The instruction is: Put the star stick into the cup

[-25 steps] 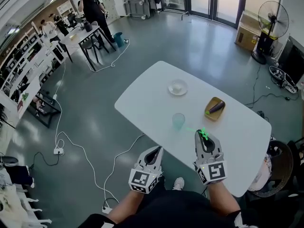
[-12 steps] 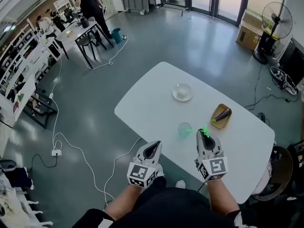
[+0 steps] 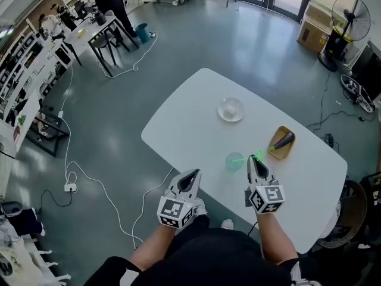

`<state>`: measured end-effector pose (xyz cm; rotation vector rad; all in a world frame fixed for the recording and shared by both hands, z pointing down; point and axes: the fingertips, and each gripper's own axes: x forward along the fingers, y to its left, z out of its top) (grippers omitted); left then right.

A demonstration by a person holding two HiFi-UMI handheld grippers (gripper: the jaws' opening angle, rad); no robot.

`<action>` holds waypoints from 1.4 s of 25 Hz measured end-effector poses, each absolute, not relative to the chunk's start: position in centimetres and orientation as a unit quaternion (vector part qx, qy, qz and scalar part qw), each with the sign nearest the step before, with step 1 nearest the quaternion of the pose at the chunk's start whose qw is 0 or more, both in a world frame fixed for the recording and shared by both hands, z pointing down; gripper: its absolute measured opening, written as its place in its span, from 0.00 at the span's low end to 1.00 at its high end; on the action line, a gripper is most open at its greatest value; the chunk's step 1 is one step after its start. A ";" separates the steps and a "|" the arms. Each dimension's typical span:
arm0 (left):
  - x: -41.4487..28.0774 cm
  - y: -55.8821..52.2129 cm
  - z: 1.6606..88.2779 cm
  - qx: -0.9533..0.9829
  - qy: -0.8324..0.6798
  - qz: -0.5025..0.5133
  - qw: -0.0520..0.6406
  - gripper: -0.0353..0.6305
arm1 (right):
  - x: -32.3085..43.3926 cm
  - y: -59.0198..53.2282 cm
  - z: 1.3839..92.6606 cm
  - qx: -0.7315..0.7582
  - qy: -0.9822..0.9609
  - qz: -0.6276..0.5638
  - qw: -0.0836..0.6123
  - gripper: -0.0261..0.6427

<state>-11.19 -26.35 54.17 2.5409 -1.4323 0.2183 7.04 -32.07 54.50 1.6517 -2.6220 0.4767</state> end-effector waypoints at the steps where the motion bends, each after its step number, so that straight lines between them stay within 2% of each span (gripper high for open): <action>1: -11.3 -26.6 54.2 0.863 -0.487 0.075 0.109 0.06 | 7.1 -32.4 55.0 0.528 -0.834 0.160 0.004 0.07; 17: -11.7 -27.6 55.5 0.863 -0.485 0.082 0.118 0.06 | 8.0 -34.0 60.6 0.540 -0.796 0.274 -0.025 0.07; 35: -13.8 -27.5 55.3 0.847 -0.512 0.078 0.120 0.06 | 9.3 -34.4 62.5 0.561 -0.779 0.278 -0.015 0.09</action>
